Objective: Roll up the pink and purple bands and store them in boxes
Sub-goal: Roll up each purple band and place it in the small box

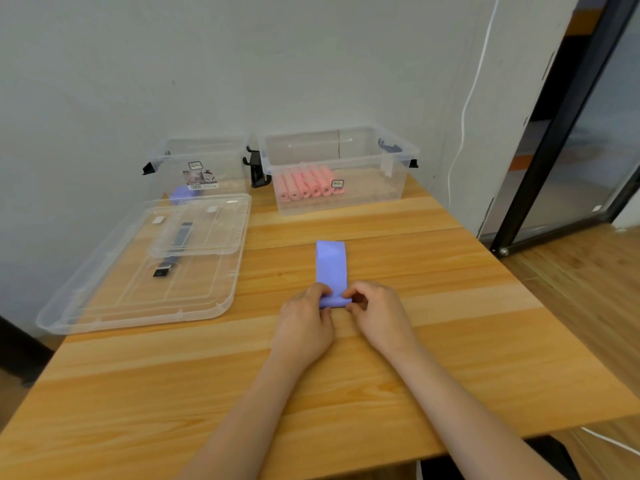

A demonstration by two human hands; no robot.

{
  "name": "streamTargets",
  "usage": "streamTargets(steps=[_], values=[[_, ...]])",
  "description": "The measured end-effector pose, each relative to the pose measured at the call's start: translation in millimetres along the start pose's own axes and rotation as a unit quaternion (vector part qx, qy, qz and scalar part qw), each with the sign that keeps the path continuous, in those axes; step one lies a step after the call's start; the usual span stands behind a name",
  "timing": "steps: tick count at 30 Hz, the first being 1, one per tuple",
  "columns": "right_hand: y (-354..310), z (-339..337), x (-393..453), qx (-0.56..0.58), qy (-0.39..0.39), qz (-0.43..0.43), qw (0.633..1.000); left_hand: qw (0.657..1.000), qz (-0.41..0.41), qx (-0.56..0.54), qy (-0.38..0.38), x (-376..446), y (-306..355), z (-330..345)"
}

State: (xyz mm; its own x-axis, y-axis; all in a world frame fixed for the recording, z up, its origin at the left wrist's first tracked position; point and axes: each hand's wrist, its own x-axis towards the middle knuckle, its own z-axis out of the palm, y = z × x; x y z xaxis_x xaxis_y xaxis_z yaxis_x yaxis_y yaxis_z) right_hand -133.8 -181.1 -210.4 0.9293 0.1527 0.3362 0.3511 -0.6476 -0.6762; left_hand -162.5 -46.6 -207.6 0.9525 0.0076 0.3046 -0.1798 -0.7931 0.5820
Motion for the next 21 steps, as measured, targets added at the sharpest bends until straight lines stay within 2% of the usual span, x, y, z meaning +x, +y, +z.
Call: streamTargets(steps=[11,15,21], values=[[-3.3,4.4,-0.5,-0.099,-0.005,-0.122,0.988,0.998,0.019,0.033,0.041,4.3,-3.3,7.2],[-1.0,5.4,1.2,-0.109,-0.031,-0.104,0.988,0.999,0.024,0.019,0.036,4.4,-3.4,5.7],[-2.7,6.8,-0.1,-0.084,-0.016,-0.074,0.994,0.998,-0.005,0.005,0.059,4.3,-5.3,7.0]])
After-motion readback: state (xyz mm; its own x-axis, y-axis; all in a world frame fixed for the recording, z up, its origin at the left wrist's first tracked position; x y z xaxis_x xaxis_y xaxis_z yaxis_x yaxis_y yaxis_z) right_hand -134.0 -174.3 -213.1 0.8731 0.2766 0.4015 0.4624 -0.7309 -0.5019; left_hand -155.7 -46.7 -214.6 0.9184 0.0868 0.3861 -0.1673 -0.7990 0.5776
